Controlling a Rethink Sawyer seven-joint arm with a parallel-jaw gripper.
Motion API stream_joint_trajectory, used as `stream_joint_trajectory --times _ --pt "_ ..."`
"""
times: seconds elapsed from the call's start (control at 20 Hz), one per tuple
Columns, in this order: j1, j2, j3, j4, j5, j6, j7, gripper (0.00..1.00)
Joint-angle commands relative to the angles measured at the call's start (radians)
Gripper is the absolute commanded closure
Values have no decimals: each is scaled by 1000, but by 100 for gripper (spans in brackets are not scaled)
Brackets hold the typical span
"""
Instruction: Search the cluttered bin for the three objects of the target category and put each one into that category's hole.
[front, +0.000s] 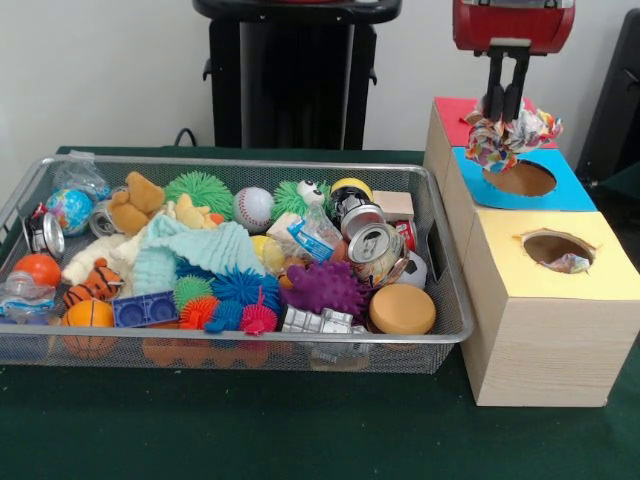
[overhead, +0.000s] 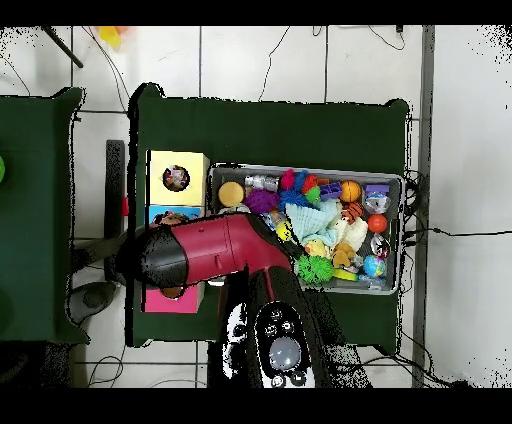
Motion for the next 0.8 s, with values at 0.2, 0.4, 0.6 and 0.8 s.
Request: stream_joint_trajectory --times 0.2,0.4,0.6,0.8 --pt "76 56 -122 -120 84 26 302 100" --pt "106 77 -149 -159 120 44 292 100" --pt "145 73 -182 -222 148 126 292 100" --pt "160 99 -195 -261 181 138 277 100"
